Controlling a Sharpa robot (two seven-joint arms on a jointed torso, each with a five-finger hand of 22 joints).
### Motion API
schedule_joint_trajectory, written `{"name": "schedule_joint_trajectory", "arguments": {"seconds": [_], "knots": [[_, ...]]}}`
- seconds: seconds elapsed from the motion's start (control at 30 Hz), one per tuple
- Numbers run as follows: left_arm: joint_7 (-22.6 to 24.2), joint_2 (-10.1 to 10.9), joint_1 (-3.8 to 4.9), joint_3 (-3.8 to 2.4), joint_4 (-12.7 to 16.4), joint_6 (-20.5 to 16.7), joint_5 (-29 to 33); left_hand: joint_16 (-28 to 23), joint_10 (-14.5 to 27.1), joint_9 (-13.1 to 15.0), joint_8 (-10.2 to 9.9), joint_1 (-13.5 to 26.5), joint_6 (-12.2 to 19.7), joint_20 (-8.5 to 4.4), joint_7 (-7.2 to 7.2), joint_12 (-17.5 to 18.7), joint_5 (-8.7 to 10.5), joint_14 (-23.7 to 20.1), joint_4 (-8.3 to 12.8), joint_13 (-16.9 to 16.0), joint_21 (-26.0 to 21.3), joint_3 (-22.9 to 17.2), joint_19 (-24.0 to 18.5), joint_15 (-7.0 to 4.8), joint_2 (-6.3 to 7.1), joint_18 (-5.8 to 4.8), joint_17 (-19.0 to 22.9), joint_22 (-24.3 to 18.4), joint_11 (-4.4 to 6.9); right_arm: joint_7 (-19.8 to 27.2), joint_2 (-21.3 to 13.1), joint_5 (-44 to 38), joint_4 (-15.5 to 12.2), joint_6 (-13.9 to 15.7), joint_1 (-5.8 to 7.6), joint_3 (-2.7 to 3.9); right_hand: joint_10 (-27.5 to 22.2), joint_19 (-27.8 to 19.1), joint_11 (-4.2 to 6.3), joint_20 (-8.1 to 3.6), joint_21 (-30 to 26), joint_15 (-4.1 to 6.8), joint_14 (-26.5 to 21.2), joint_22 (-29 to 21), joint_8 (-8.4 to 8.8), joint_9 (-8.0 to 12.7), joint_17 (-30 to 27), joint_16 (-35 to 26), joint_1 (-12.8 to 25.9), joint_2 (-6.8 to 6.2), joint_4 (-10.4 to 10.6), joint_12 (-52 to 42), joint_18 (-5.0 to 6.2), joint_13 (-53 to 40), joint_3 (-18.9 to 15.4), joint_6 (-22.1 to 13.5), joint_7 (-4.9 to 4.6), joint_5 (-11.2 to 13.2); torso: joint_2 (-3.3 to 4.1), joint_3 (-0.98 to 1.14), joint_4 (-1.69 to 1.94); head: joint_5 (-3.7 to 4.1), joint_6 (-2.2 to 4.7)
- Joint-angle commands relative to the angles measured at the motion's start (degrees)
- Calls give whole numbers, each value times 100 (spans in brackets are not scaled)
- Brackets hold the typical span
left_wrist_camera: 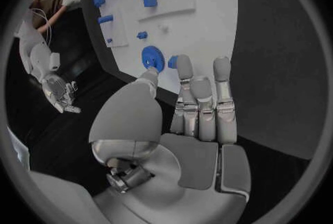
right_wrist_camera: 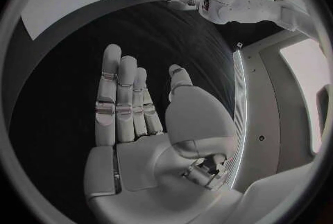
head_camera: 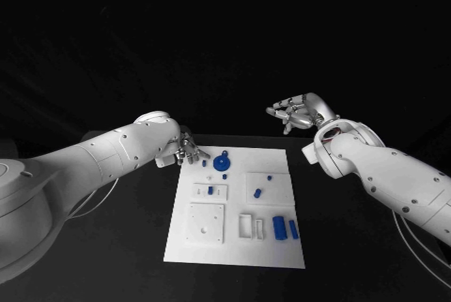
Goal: Assemble the parts on the task board
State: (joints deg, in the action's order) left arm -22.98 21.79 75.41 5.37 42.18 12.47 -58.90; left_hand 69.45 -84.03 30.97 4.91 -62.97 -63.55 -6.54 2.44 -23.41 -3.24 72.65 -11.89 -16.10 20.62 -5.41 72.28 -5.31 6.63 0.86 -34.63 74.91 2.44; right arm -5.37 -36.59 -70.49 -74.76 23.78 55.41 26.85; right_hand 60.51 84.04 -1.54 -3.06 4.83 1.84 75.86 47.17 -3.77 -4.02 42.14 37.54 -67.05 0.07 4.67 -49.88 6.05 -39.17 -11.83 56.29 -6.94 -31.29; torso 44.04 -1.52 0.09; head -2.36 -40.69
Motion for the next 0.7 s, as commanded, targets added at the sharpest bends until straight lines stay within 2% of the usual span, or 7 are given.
{"name": "schedule_joint_trajectory", "arguments": {"seconds": [0.03,0.1,0.2,0.33,0.47,0.7], "knots": [[75,-47,-9,11,-20,249,155,40,-22,-32,28,-14,29,22,9,-37,-119,-56,287,-13,4,78,-29,9,-228,63,26,110,-43,65,12,13,18,17,2,3,-29,121,-10,15,21,4,-15,-13,13,-2,0,-27,-52,12,-18,-33,-10,5,-17,-35,-8,-36,11,-2,17,22,11],[70,-70,-25,25,-47,228,144,48,-14,-48,36,-26,30,22,8,-38,-280,-60,448,-12,9,168,-36,10,-357,62,40,110,-42,63,17,13,23,17,2,3,-27,122,-8,14,25,5,-13,-15,13,-2,0,-25,-62,20,-29,-34,-11,6,-15,-34,-6,-37,14,-3,19,28,11],[69,-107,-59,43,-92,159,110,39,19,-71,34,-13,78,32,21,-26,-353,-91,574,-6,-2,272,-55,21,-452,64,65,104,-53,56,23,13,24,24,2,3,-27,122,-8,14,25,5,-13,-15,13,-2,0,-25,-62,20,-29,-34,-11,6,-15,-34,-6,-37,14,-9,29,38,2],[88,-151,-106,56,-147,118,95,49,16,-78,54,10,71,34,16,-30,-357,-92,589,-5,-10,301,-56,21,-491,66,75,104,-50,46,32,12,26,30,2,3,-31,117,-8,15,28,4,-19,-21,13,-1,-1,-28,-65,27,-44,-31,-12,8,-17,-34,-7,-40,13,-12,44,56,-1],[118,-194,-154,68,-198,119,134,60,10,-88,66,3,63,33,13,-34,-358,-94,627,-5,-11,325,-53,19,-545,65,81,107,-48,41,46,11,32,34,2,3,-31,117,-8,15,28,4,-19,-21,13,-1,-1,-28,-65,27,-44,-31,-12,8,-17,-34,-7,-40,19,-10,42,57,-2],[154,-219,-184,77,-227,39,178,71,12,-110,77,-32,70,32,14,-31,-364,-97,741,-3,-20,417,-50,19,-679,64,101,105,-47,37,52,11,37,36,2,3,-31,116,-7,14,38,5,-16,-30,12,-2,0,-26,-58,44,-57,-32,-11,10,-18,-29,-6,-48,21,-8,51,83,3]]}}
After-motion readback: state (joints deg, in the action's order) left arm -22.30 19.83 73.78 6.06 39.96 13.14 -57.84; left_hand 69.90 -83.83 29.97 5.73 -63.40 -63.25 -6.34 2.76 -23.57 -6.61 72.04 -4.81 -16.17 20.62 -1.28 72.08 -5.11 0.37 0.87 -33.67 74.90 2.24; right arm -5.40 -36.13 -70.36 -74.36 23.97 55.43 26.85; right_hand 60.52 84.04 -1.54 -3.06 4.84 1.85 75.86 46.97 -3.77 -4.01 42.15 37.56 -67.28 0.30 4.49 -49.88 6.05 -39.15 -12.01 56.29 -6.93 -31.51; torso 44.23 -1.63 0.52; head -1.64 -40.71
